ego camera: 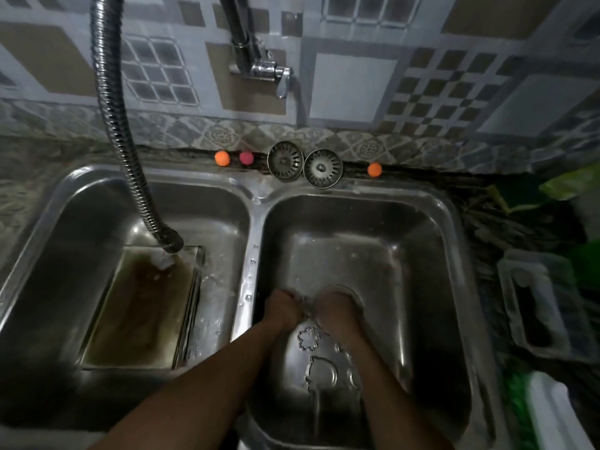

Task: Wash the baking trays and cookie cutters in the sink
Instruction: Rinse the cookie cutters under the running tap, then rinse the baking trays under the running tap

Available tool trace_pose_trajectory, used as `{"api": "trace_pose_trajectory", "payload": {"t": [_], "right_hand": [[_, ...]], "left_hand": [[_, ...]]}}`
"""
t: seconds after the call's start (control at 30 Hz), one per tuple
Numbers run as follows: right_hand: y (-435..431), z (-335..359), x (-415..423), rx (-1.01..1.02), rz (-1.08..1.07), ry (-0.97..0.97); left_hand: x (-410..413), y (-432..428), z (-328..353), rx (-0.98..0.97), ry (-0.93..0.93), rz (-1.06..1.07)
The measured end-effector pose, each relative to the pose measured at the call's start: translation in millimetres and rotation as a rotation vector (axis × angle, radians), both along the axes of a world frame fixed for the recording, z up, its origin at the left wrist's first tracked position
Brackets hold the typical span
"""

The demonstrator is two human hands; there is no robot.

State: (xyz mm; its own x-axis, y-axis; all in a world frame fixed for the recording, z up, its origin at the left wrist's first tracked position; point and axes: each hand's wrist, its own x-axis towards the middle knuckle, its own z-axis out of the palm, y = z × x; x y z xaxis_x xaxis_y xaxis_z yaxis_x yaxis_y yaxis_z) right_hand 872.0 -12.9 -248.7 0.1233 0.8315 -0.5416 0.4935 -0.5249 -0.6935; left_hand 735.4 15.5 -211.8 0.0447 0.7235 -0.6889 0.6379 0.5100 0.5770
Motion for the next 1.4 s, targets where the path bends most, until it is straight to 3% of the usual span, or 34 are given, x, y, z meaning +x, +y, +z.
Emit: {"api": "trace_pose_trajectory", "payload": {"t": [0.13, 0.2, 0.37, 0.5, 0.63, 0.73, 0.9, 0.97, 1.07, 1.2, 1.3, 1.4], "right_hand": [[-7.2, -2.8, -1.1, -0.035, 0.114, -0.016], [-13.0, -4.6, -0.1, -0.049, 0.116, 0.007], [-17.0, 8.9, -0.1, -0.032, 0.074, -0.017], [2.5, 44.6, -2.5, 0.056, -0.024, -0.145], [29.5, 123.3, -47.3, 0.239, -0.224, 0.012], [50.4, 160.0, -100.1, 0.299, -0.247, 0.182], [66.2, 163.0, -190.5, 0.057, -0.384, 0.721], [69.6, 152.4, -215.9, 0.014, -0.418, 0.777], [69.6, 129.0, -248.8, -0.084, -0.287, 0.59], [54.5, 89.9, -272.1, -0.019, 0.165, -0.061], [38.9, 69.6, -283.8, -0.029, 0.19, -0.199], [38.3, 50.2, -292.3, -0.078, 0.116, -0.275]], "left_hand": [[6.3, -3.2, 15.4, 0.028, 0.108, -0.242], [11.8, -6.8, 20.6, -0.038, 0.18, -0.251], [7.8, -11.7, 19.4, -0.042, 0.127, -0.164], [-4.7, -4.0, 58.0, 0.045, -0.066, -0.012], [-39.3, 2.4, 92.7, 0.229, -0.265, 0.257], [-84.5, 8.9, 110.5, 0.312, -0.306, 0.466], [-164.3, 17.2, 107.7, 0.272, -0.364, 0.622], [-201.3, 13.6, 94.3, 0.272, -0.29, 0.604], [-258.3, 7.1, 68.7, 0.251, -0.007, 0.486], [-310.9, -1.3, 56.5, 0.142, 0.256, 0.307], [-337.0, 2.1, 39.4, 0.163, 0.396, 0.216], [-351.2, 10.1, 28.4, 0.194, 0.424, 0.158]]}}
